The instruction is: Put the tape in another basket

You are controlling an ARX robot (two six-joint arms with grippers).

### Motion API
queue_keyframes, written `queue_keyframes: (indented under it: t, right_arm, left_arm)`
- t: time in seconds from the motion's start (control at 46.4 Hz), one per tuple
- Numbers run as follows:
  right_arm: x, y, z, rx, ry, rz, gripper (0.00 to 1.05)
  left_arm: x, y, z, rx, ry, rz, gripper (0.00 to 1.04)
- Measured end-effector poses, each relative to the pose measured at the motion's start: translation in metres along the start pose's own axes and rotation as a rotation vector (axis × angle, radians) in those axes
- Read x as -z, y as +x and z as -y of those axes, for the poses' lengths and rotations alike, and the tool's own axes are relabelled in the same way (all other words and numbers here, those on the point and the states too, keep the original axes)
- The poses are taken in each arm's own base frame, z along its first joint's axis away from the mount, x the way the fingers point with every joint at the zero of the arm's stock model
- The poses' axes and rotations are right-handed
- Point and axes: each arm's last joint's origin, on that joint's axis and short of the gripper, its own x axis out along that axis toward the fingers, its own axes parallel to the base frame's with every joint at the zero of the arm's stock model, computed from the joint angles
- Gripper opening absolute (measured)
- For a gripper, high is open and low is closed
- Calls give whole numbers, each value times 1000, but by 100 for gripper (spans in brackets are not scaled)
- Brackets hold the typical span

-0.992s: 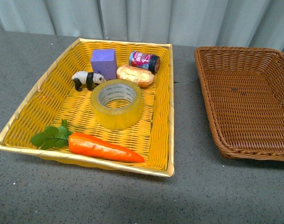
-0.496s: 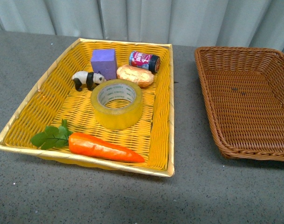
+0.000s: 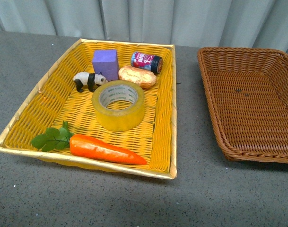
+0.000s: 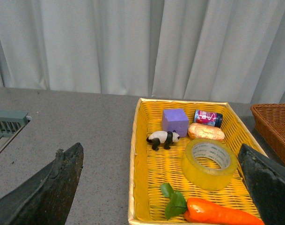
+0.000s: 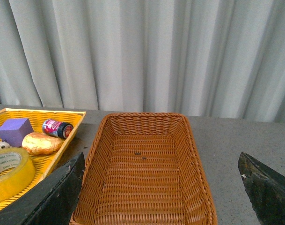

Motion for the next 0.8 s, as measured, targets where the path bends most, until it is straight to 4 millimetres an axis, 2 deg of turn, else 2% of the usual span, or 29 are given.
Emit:
queue_keyframes:
  t: [0.798]
  right_arm:
    - [0, 0, 0, 0, 0, 0, 96]
  left_arm:
    - [0, 0, 0, 0, 0, 0, 98]
